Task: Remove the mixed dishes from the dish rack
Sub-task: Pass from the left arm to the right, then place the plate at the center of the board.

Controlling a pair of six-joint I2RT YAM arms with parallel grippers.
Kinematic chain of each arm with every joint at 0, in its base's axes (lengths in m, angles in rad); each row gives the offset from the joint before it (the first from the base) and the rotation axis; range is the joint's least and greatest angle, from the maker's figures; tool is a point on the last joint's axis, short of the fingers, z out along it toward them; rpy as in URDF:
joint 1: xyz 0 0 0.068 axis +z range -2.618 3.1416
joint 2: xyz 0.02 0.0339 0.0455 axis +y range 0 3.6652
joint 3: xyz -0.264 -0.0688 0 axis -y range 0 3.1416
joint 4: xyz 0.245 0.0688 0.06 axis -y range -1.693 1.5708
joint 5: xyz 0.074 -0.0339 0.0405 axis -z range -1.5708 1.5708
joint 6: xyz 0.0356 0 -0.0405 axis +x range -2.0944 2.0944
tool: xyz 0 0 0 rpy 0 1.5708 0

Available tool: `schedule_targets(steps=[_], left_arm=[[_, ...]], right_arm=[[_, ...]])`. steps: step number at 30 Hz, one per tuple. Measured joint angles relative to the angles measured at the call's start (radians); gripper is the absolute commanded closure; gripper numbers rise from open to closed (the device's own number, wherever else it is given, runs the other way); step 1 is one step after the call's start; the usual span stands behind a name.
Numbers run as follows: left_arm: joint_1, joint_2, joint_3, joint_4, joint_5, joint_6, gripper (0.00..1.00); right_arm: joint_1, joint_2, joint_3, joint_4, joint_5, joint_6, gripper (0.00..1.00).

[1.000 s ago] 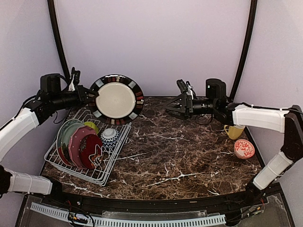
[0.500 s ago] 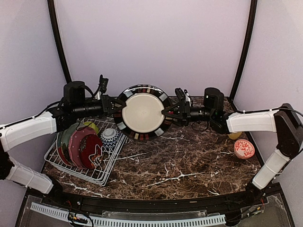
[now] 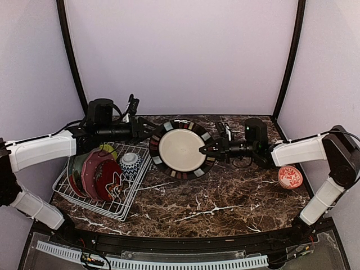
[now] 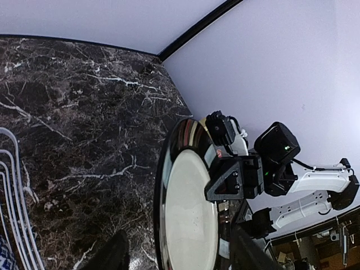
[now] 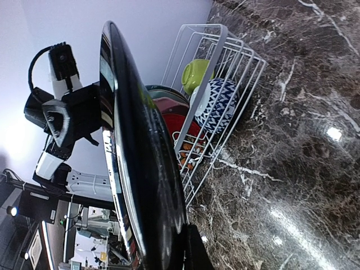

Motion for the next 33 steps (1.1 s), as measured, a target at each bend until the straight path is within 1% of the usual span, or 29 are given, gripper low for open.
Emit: schedule_targets(steps=[2, 4, 7, 11, 13, 17, 21, 27, 33], left_arm=[[0.005, -0.014, 0.014, 0.002, -0.007, 0.020, 0.15], [0.009, -0.039, 0.022, -0.003, -0.024, 0.043, 0.13], [0.010, -0.076, 0.030, -0.028, -0.060, 0.080, 0.12], [0.010, -0.103, 0.048, -0.087, -0.117, 0.133, 0.11], [0.010, -0.115, 0.051, -0.117, -0.143, 0.155, 0.11], [0.010, -0.133, 0.051, -0.163, -0.182, 0.187, 0.11], [0.010, -0.136, 0.051, -0.183, -0.198, 0.200, 0.11], [0.010, -0.136, 0.051, -0.209, -0.204, 0.206, 0.11], [0.010, -0.143, 0.051, -0.213, -0.209, 0.208, 0.11]], right_arm=[[-0.031, -0.013, -0.028, 0.004, -0.011, 0.018, 1.00], [-0.072, -0.033, -0.058, 0.006, -0.022, 0.037, 1.00], [-0.129, -0.069, -0.096, 0.012, -0.026, 0.050, 1.00], [-0.212, -0.158, -0.173, -0.017, -0.024, 0.045, 1.00], [-0.250, -0.212, -0.209, -0.066, -0.008, 0.030, 1.00], [-0.311, -0.340, -0.265, -0.243, 0.109, -0.019, 1.00], [-0.345, -0.415, -0.289, -0.374, 0.210, -0.048, 1.00], [-0.380, -0.405, -0.290, -0.492, 0.283, -0.086, 1.00], [-0.382, -0.401, -0.314, -0.557, 0.301, -0.127, 1.00]])
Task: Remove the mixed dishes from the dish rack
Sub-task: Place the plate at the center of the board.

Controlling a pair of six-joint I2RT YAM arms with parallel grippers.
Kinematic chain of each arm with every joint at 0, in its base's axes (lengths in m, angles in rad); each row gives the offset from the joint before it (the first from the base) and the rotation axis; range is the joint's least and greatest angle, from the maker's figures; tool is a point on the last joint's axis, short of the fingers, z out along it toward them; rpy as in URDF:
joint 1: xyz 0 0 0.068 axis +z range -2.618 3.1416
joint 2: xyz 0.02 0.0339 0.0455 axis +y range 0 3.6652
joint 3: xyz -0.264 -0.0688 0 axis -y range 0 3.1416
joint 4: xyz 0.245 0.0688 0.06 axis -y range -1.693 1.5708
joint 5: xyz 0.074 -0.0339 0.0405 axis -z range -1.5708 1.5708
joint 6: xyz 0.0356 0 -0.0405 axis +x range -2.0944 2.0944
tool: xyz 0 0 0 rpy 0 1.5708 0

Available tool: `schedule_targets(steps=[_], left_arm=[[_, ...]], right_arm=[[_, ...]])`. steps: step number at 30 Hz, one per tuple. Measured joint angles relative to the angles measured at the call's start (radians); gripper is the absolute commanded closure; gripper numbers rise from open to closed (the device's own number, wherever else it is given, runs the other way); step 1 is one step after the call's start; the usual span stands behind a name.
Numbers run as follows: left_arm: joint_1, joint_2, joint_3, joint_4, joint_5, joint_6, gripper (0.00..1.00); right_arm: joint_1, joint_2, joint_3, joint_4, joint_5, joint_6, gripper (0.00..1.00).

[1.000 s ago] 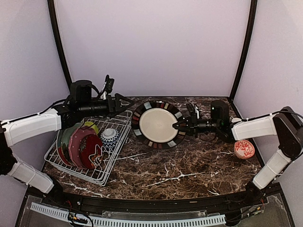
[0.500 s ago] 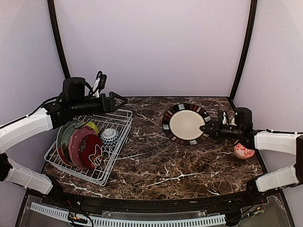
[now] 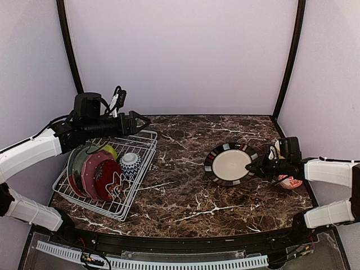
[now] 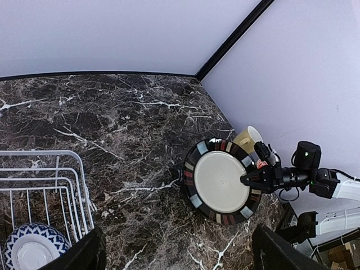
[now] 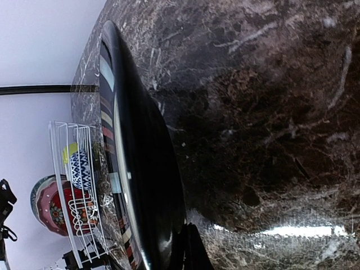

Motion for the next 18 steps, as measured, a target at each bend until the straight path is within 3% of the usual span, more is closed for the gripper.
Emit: schedule_targets(steps=[14, 18], left_arm=[[0.000, -0.001, 0.000, 0.000, 0.005, 0.007, 0.11], [0.000, 0.001, 0.000, 0.000, 0.005, 0.008, 0.11]], right_arm=[[-0.004, -0.043, -0.099, -0.056, 0.018, -0.056, 0.95], [-0.006, -0.045, -0.100, -0.053, 0.023, -0.064, 0.85]])
